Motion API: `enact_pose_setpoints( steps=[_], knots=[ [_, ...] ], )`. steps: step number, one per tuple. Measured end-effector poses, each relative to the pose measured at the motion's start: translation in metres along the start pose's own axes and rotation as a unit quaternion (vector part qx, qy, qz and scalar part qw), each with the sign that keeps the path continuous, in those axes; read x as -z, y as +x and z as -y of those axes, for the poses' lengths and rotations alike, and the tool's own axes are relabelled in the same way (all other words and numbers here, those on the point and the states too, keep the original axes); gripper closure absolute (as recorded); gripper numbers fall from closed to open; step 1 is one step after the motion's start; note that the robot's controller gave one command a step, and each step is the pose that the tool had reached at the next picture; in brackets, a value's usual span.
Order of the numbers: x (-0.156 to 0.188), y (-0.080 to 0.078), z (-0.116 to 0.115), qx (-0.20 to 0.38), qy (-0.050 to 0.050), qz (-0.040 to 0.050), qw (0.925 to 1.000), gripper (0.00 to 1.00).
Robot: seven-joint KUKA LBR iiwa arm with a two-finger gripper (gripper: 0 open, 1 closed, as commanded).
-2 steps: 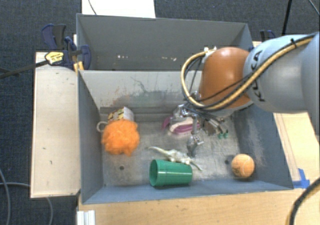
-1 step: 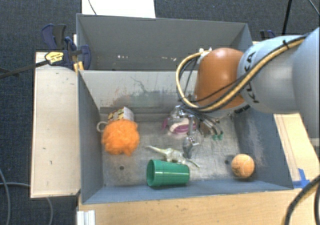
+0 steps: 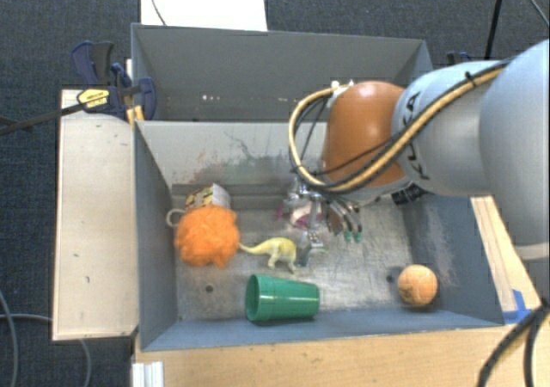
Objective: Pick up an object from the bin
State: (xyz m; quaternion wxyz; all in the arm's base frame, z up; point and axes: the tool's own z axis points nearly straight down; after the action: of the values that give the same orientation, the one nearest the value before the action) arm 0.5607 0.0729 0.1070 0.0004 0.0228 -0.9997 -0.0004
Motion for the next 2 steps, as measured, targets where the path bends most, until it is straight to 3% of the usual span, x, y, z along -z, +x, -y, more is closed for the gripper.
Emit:
enact_pose_setpoints(
  steps=[1, 2],
  knots=[
    [-0.003, 0.006, 0.035, 0.07, -0.002, 0.0028, 0.9975, 0.0],
    [-0.018, 0.025, 0.067, 0.06, 0.002, 0.0024, 0.9982, 0.0]
  ],
)
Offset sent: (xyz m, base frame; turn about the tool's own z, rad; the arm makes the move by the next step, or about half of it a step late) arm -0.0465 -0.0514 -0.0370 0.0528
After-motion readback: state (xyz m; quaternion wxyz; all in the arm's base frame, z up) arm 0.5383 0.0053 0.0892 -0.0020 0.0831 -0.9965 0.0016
